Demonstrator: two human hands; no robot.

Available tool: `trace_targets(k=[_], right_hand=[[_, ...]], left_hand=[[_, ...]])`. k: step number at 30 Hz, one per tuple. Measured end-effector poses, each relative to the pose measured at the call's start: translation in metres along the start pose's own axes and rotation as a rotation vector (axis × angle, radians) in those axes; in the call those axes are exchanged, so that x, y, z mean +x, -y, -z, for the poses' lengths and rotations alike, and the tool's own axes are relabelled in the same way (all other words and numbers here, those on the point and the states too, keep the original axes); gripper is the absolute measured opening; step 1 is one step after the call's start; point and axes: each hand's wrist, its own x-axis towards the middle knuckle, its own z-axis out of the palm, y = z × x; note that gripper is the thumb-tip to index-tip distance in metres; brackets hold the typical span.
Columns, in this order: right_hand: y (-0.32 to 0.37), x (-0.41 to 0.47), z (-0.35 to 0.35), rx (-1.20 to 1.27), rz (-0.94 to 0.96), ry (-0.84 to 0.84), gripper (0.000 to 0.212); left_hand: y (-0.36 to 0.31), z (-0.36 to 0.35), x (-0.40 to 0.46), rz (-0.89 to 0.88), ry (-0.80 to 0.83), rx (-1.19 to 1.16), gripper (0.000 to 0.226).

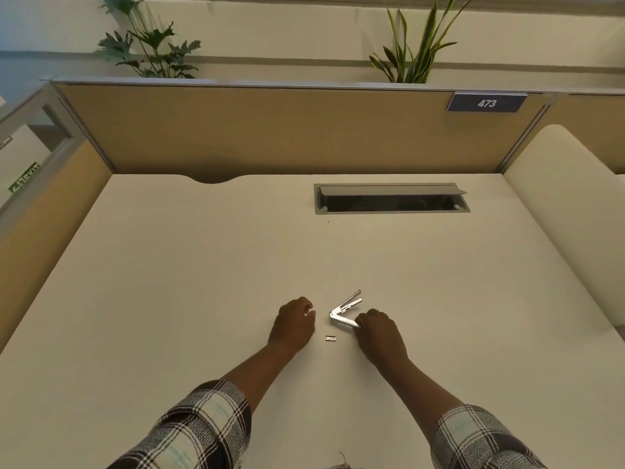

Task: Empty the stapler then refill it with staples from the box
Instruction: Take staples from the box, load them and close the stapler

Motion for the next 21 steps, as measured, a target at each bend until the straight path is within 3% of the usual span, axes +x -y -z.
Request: trace_targets(k=[5,11,17,21], right_hand=[[0.003,-0.004,0.009,0.025,0.085,-0.100,0.008],[0.011,-0.014,0.017,-0.024,0.190,-0.206,0.005],[0.026,-0.024,0.023,-0.002,0.279,-0.272,0.015],[0.040,-0.032,0.020,0.122,0.290,-0.285,0.013]], left_hand=[[-0.027,-0.020,0.000,0.010,0.116,-0.151,0.042],[-0.036,-0.013,0.000,-0.044,0.003,-0.187,0.025],[-0.034,0.000,0.002,-0.120,-0.004,-0.160,0.018],[-0.033,0.004,0.003,0.027,0.012,-0.527,0.015]])
